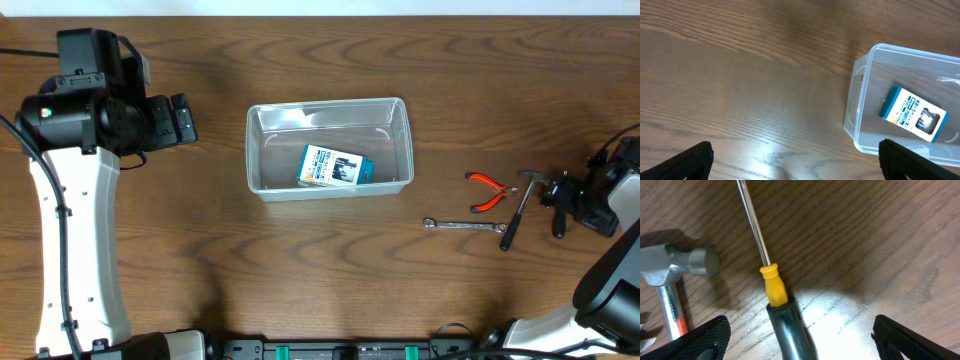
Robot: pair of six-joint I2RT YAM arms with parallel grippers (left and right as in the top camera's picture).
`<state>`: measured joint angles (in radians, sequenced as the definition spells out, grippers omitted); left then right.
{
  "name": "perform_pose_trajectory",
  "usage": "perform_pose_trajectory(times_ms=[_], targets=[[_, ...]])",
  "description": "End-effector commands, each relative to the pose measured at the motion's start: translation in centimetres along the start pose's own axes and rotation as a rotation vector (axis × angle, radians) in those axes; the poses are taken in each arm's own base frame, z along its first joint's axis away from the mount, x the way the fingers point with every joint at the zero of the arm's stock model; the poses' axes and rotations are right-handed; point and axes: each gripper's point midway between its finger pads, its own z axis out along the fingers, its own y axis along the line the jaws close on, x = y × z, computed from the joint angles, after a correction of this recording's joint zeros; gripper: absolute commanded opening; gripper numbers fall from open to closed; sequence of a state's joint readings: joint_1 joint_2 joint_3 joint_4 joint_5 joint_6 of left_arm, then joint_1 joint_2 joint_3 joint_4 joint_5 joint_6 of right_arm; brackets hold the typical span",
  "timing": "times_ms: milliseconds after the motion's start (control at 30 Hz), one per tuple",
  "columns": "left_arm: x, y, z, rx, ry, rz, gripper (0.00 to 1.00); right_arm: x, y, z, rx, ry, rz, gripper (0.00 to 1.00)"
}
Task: Pack container
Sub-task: 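Grasp the yellow-handled screwdriver with the right gripper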
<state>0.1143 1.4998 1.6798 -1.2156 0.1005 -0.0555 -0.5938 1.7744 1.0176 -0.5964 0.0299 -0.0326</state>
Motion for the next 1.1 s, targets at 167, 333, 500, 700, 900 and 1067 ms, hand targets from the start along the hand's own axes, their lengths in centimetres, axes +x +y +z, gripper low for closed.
perform_pose_trajectory(times_ms=[167,333,500,700,900,1067], targets=[[0.1,0.1,0.1,-0.009,0.006,-0.006,0.98,2.7,0.3,3.4,-0.001,0.135,0.008,0.93],[0.1,0.1,0.1,-0.009,0.006,-0.006,0.98,3.4,0.4,3.9,-0.005,0.168,0.008,0.84],[0.1,0.1,0.1,-0.009,0.007,-0.006,0.98,3.4,0.4,3.9,-0.005,0.168,0.009,0.66],[0.1,0.1,0.1,-0.009,0.007,-0.006,0.98,3.4,0.4,3.9,0.000,0.167,0.071,0.41],[0.1,0.1,0.1,-0.009,0.006,-0.006,0.98,3.4,0.5,3.9,-0.003,0.168,0.078,0.29],[0.1,0.1,0.1,-0.009,0.006,-0.005,0.98,3.2,1.0,3.9,-0.030,0.160,0.111,0.22]])
